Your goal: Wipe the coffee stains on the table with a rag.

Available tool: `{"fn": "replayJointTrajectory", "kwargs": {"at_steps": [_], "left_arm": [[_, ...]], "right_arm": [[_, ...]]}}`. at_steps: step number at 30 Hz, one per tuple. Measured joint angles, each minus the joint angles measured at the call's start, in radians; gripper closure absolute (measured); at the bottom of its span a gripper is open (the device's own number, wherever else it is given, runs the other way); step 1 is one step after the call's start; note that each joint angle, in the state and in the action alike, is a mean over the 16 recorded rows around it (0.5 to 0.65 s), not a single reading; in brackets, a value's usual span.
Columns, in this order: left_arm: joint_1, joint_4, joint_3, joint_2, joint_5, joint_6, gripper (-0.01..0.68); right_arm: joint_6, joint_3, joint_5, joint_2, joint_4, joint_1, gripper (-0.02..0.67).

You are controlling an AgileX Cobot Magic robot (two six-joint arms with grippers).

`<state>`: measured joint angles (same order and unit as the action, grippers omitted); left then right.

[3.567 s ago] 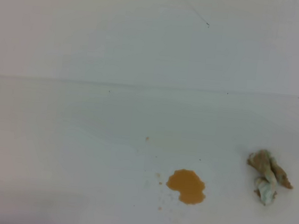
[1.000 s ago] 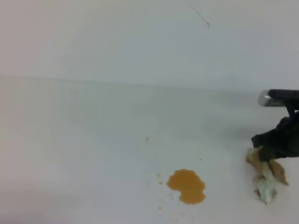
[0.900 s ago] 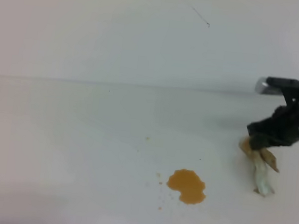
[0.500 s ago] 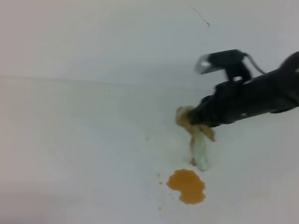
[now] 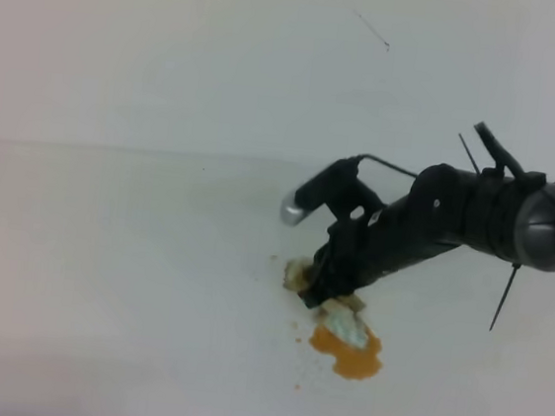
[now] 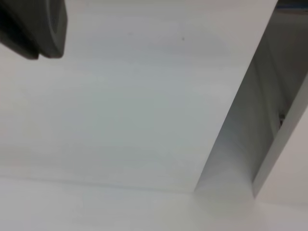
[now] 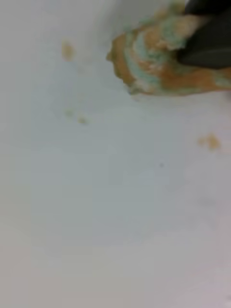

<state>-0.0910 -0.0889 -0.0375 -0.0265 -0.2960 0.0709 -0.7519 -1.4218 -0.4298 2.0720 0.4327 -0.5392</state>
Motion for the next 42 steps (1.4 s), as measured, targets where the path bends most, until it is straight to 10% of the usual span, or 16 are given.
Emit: {"fn": "replayJointTrajectory", "kwargs": {"at_steps": [42], "left_arm": [[0.000,0.000,0.000,0.000,0.000,0.000,0.672]], "right_arm": [[0.003,0.094,-0.155,-0.009,0.019,-0.042,0.614]]}}
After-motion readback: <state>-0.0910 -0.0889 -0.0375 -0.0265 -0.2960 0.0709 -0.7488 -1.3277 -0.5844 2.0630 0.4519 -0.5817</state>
